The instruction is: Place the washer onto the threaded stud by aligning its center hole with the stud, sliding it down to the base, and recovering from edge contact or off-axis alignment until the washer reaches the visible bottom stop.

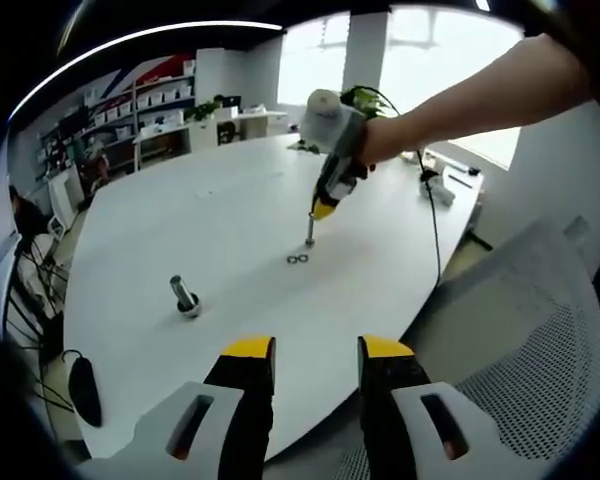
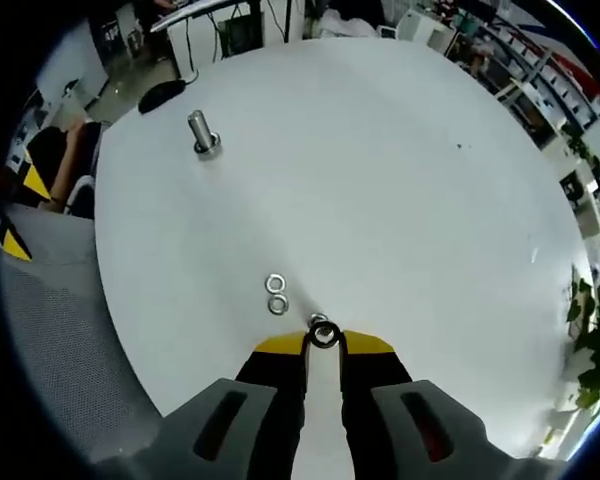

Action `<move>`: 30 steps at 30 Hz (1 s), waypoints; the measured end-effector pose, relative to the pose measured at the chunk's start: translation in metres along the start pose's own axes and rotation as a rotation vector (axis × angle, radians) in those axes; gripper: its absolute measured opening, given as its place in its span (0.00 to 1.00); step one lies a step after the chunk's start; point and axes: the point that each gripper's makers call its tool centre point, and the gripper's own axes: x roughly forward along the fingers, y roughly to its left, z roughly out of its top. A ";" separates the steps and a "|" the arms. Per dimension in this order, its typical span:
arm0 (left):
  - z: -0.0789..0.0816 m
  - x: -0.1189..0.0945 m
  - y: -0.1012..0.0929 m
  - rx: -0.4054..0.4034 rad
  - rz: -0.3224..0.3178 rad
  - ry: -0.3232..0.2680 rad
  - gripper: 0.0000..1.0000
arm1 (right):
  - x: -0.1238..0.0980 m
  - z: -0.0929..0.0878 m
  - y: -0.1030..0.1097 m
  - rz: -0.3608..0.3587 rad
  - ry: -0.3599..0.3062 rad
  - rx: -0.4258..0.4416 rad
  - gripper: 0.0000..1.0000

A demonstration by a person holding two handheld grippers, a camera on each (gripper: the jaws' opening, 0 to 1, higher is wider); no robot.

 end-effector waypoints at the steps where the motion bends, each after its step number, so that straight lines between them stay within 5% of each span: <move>1: 0.000 0.000 0.000 -0.001 0.001 -0.003 0.31 | 0.001 0.000 0.000 0.000 0.003 0.001 0.13; 30: -0.003 0.001 -0.001 -0.006 0.002 0.016 0.30 | 0.049 -0.022 0.006 0.023 0.100 0.026 0.14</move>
